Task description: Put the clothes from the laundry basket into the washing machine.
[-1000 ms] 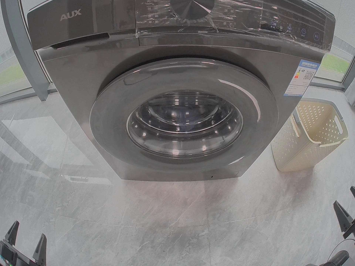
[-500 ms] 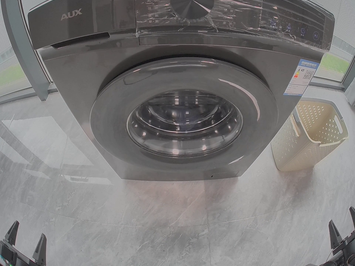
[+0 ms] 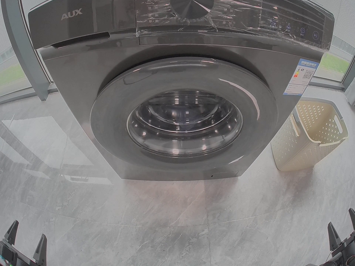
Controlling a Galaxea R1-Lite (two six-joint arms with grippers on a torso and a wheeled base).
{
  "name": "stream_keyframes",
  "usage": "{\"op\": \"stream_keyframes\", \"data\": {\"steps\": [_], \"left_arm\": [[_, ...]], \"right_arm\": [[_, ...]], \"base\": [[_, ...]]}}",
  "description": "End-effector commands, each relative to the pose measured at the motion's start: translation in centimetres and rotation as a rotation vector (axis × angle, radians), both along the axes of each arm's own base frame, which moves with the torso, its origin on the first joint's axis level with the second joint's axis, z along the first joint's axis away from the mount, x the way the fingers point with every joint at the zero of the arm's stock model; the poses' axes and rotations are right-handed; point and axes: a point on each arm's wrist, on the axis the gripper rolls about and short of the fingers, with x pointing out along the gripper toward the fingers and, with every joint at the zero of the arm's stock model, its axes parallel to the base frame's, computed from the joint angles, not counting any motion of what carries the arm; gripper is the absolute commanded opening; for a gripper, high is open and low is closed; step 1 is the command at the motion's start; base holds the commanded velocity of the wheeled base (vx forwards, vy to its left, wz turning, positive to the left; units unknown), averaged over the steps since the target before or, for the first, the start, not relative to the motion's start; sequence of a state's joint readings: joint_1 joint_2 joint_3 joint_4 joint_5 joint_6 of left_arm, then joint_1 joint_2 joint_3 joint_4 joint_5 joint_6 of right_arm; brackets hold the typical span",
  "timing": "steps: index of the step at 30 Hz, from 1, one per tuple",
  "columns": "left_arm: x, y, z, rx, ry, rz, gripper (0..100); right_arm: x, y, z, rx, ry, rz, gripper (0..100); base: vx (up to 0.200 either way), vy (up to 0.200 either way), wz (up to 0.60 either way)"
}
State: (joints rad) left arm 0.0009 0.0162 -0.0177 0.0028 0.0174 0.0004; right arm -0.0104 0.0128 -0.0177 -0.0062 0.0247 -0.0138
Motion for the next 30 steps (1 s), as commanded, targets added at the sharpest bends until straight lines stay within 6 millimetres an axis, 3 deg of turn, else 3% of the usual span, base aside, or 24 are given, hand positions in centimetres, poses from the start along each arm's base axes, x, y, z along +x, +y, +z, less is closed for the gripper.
{"op": "stream_keyframes", "data": {"steps": [1,30], "left_arm": [[0.07,0.0,-0.47,0.001,0.009,0.0,100],[0.07,0.0,-0.47,0.001,0.009,0.0,100]], "right_arm": [[0.12,0.0,-0.49,0.0,0.016,-0.002,100],[0.08,-0.01,-0.51,0.006,0.025,-0.004,100]], "base": [[0.0,0.0,0.0],[0.0,0.0,0.0]]}}
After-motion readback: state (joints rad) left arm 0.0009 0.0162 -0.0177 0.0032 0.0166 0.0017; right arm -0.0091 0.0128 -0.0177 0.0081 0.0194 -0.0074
